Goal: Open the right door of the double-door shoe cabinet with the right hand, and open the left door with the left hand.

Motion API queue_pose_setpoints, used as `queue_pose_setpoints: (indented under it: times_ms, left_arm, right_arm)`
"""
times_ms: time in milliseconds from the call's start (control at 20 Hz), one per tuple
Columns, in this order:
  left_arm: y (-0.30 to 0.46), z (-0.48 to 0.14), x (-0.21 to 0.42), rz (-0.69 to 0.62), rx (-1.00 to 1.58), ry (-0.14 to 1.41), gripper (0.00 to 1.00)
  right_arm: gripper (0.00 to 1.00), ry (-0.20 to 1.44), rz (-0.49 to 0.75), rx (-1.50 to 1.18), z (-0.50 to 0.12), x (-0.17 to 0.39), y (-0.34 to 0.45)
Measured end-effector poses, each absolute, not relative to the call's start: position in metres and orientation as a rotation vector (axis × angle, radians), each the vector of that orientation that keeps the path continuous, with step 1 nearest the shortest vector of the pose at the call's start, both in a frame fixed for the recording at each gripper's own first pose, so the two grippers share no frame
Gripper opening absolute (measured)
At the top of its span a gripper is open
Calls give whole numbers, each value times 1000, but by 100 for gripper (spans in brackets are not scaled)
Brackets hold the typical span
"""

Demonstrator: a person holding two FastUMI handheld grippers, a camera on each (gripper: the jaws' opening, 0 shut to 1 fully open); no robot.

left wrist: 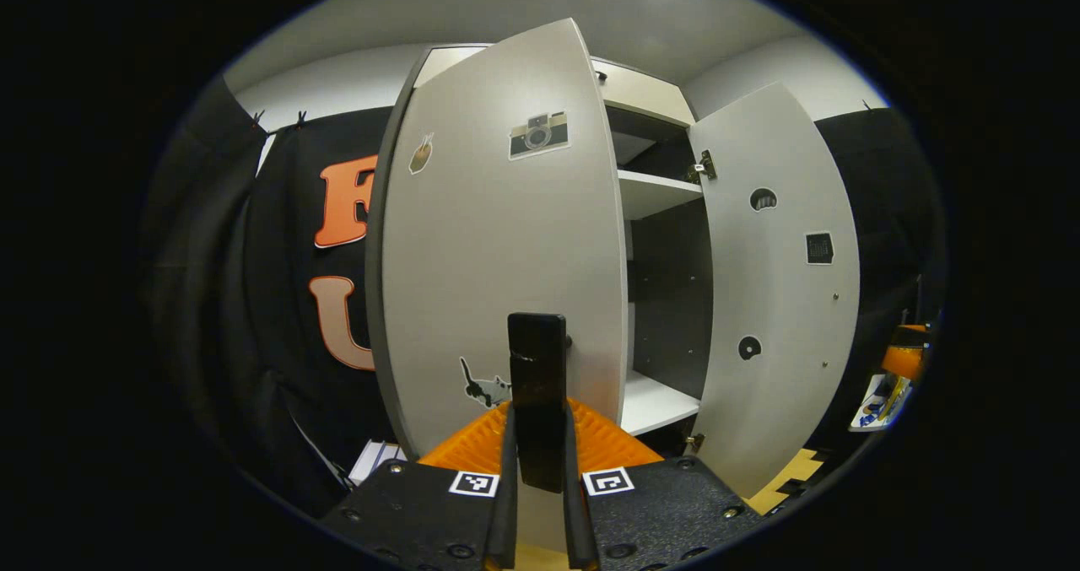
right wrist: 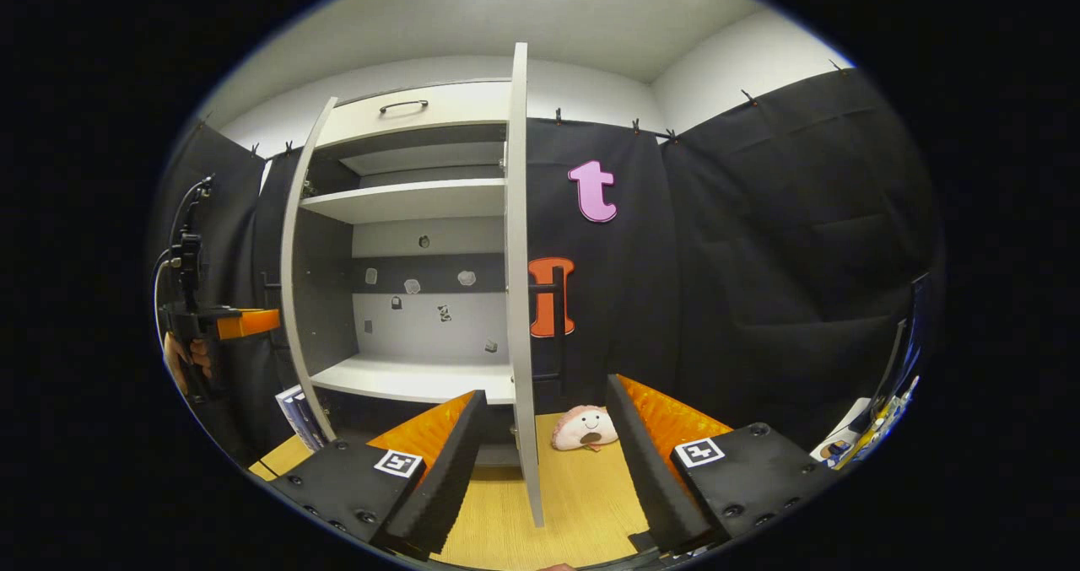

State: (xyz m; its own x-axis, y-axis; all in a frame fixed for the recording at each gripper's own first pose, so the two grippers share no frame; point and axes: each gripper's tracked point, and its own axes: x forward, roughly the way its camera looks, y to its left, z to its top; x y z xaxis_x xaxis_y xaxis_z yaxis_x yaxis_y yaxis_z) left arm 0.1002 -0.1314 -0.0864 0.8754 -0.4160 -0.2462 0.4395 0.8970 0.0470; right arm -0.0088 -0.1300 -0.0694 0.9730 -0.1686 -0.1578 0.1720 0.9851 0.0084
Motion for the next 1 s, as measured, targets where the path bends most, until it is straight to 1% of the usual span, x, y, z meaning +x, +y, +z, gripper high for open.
queue_pose_setpoints:
  times_ms: [400, 450, 550, 650, 750, 800, 850, 1000]
  left_arm:
    - [-117, -84, 93, -381, 99, 213, 22]
    - [-117, -84, 92, -385, 96, 215, 19]
    - [-121, -85, 92, -411, 82, 214, 17]
    - [-122, -84, 92, -412, 48, 210, 16]
    - [-129, -85, 87, -411, -22, 234, 16]
    - [-132, -86, 84, -404, -47, 244, 14]
    - [-131, -88, 82, -394, -65, 250, 16]
    - [-121, -84, 87, -331, -42, 231, 14]
  right_arm:
    - [93, 157, -169, 20, -68, -6, -127]
    - [93, 157, -170, 16, -68, -6, -127]
    - [93, 155, -170, 10, -66, -5, -126]
    - [93, 150, -159, 12, -65, -3, -121]
    - [93, 147, -146, 20, -64, -3, -118]
    - [93, 144, -140, 23, -63, -4, -117]
    - [94, 141, -138, 23, -62, -4, -116]
    - [93, 137, -144, 12, -62, -6, -118]
